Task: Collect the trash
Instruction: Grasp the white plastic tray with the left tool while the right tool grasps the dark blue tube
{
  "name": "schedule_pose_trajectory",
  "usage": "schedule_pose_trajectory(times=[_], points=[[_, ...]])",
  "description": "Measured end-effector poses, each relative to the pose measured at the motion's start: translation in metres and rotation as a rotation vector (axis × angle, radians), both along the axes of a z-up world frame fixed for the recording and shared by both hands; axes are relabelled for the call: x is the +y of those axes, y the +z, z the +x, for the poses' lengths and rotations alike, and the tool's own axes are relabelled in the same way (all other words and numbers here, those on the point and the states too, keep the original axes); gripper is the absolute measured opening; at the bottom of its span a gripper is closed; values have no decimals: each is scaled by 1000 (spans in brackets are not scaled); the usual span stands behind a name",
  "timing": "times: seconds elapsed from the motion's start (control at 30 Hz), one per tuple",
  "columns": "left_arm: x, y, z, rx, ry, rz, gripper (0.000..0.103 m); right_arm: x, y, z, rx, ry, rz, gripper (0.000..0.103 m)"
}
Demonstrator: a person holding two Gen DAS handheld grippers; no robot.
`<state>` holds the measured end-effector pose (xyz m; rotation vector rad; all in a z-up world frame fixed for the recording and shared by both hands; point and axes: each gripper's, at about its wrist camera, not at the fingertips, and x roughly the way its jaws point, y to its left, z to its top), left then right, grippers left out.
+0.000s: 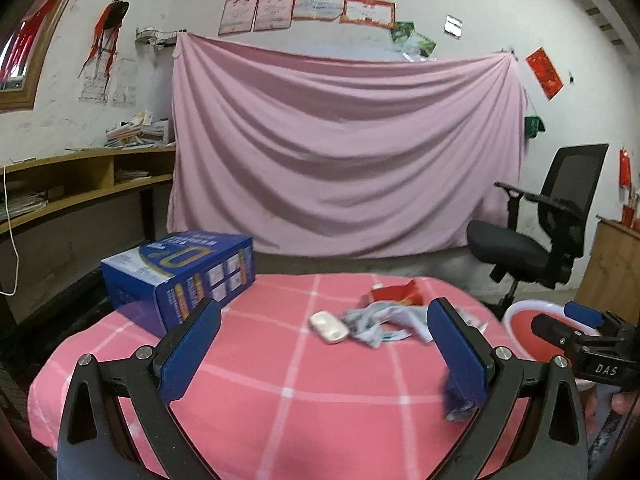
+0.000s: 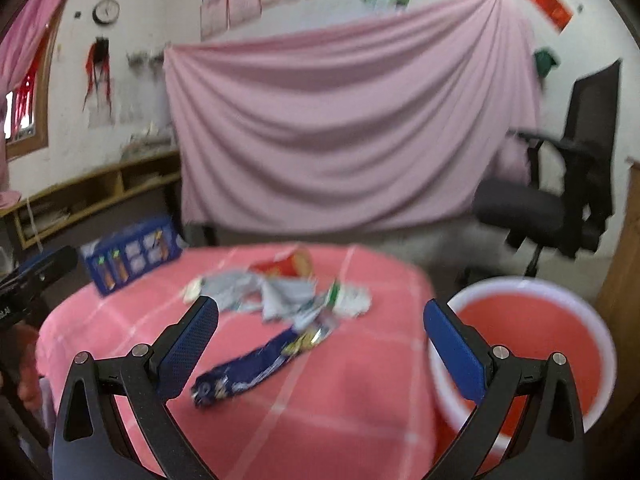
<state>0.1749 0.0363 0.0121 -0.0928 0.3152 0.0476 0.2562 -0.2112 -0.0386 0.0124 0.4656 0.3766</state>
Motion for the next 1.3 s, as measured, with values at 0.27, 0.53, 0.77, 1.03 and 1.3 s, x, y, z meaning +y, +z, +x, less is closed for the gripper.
schedule_pose_trajectory(times=[0.27, 0.53, 0.77, 1.03, 1.3], points=[[13, -26, 46, 182, -15, 7, 101, 7, -34, 38, 345, 42, 92, 103], [19, -41, 90, 347, -44, -40, 101, 21, -53, 64, 480, 46, 72, 63], [19, -51, 124, 464, -103, -104, 89, 32, -55, 76, 480, 75, 63, 38], [3, -55, 158, 540, -135, -67, 59, 42, -60, 91, 506, 148, 124, 25], [15, -62, 180, 596, -100, -157, 44, 39, -61, 93, 513, 156, 159, 25]])
